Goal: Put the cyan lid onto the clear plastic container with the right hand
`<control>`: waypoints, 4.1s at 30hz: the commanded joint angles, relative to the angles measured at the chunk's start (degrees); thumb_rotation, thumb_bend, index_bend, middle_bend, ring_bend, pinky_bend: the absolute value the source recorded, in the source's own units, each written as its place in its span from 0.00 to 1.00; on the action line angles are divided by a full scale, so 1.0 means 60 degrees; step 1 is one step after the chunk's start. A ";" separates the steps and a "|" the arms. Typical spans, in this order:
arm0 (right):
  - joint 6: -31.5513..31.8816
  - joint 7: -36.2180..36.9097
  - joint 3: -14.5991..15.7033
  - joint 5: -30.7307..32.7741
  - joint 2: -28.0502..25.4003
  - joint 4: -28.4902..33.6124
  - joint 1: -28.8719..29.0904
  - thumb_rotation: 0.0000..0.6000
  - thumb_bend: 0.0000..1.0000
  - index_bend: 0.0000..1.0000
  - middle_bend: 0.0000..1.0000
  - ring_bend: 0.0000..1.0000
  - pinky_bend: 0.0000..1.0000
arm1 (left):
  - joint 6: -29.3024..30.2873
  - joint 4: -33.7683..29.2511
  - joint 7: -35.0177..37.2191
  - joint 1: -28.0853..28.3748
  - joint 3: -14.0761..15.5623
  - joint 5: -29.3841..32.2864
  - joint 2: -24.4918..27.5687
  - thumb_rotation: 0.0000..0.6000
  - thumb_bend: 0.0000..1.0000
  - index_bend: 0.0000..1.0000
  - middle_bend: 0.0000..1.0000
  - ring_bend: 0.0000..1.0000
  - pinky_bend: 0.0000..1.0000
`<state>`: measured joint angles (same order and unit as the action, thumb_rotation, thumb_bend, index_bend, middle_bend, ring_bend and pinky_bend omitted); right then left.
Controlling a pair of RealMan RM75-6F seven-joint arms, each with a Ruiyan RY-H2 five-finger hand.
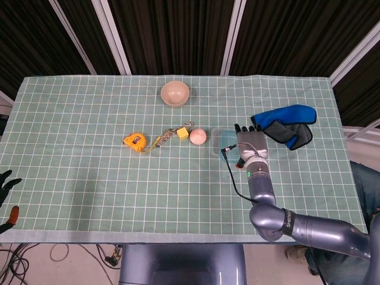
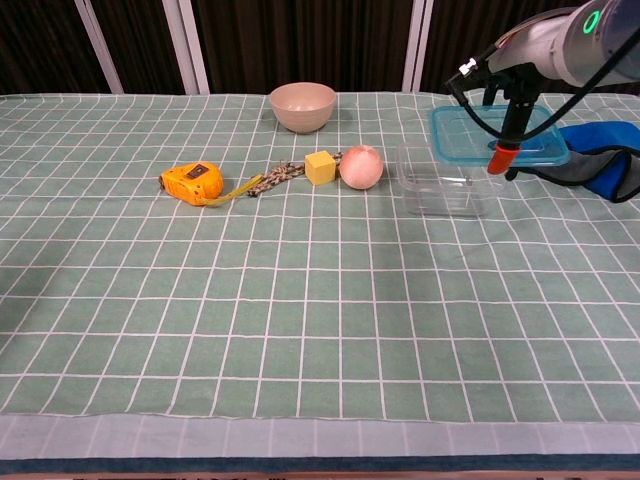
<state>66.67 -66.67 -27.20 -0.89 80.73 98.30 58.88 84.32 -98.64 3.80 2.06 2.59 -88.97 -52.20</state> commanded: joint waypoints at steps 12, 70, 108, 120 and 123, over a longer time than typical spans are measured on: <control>-0.1609 0.0717 0.0818 0.0092 0.0701 -0.2247 0.0737 1.00 0.08 0.02 0.50 0.14 0.00 | -0.0160 0.0005 -0.0189 0.0012 -0.0046 0.0227 -0.0072 1.00 0.52 0.15 0.00 0.00 0.00; -0.2635 0.1808 0.1728 0.0105 0.1796 -0.4617 0.1631 1.00 0.08 0.02 0.51 0.14 0.00 | -0.0347 -0.0020 -0.0309 0.0013 -0.0124 0.0477 -0.0086 1.00 0.52 0.15 0.00 0.00 0.00; -0.2475 0.1874 0.1723 -0.0043 0.1999 -0.4777 0.1610 1.00 0.08 0.02 0.51 0.15 0.00 | -0.0389 -0.0070 -0.0292 -0.0001 -0.0139 0.0550 -0.0062 1.00 0.52 0.15 0.00 0.00 0.00; -0.2447 0.1868 0.1730 -0.0103 0.2017 -0.4777 0.1576 1.00 0.08 0.02 0.51 0.15 0.00 | -0.0394 -0.0066 -0.0306 -0.0002 -0.0141 0.0555 -0.0067 1.00 0.52 0.15 0.00 0.00 0.00; -0.2453 0.1869 0.1728 -0.0107 0.2029 -0.4782 0.1568 1.00 0.08 0.02 0.51 0.15 0.00 | -0.0395 -0.0067 -0.0312 -0.0003 -0.0142 0.0559 -0.0068 1.00 0.52 0.15 0.00 0.00 0.00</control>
<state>51.94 -55.46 -16.83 -1.54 92.92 69.61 68.29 81.95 -99.04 1.93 2.04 1.74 -85.62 -52.61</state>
